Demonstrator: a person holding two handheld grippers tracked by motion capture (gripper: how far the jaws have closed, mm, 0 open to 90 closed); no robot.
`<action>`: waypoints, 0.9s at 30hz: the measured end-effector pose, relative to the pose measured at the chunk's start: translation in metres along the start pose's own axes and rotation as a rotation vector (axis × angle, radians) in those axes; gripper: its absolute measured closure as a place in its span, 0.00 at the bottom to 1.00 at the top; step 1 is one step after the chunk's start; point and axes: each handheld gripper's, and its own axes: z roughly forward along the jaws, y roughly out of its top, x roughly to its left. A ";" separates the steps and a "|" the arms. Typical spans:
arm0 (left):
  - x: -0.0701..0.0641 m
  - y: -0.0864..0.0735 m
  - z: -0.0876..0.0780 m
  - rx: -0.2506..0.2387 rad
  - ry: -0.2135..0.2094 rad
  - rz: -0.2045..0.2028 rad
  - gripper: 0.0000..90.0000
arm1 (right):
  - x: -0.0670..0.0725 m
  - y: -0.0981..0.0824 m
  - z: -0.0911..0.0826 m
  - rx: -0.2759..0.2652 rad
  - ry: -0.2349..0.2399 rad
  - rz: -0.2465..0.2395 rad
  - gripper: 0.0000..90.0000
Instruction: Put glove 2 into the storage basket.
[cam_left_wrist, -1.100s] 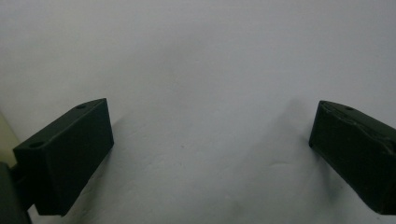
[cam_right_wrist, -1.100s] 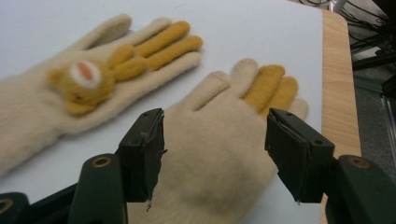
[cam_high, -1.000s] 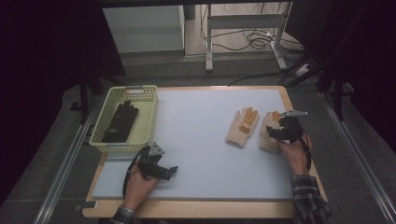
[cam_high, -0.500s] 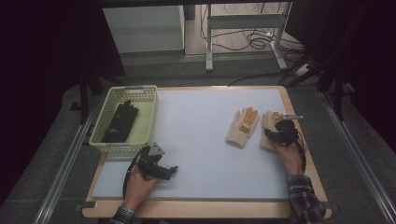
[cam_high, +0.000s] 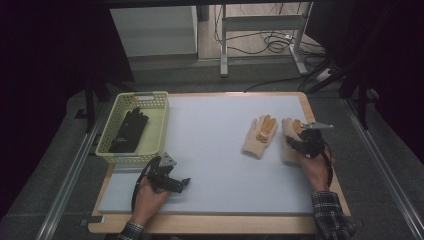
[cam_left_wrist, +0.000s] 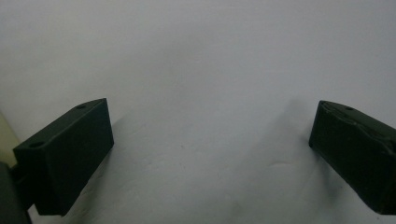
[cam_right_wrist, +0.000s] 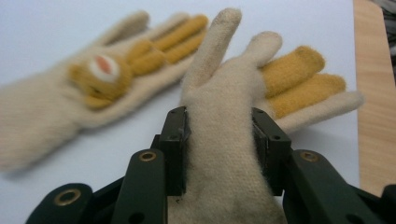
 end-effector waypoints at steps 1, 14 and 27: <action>0.000 0.000 0.000 0.000 0.000 -0.003 0.00 | 0.002 0.002 -0.004 -0.009 0.006 -0.001 0.68; 0.000 0.000 0.000 0.000 0.001 0.003 0.00 | 0.065 0.024 -0.042 -0.080 0.143 -0.125 0.68; 0.000 0.000 0.000 -0.002 0.001 0.001 0.00 | 0.163 0.032 -0.021 -0.053 0.333 -0.281 0.67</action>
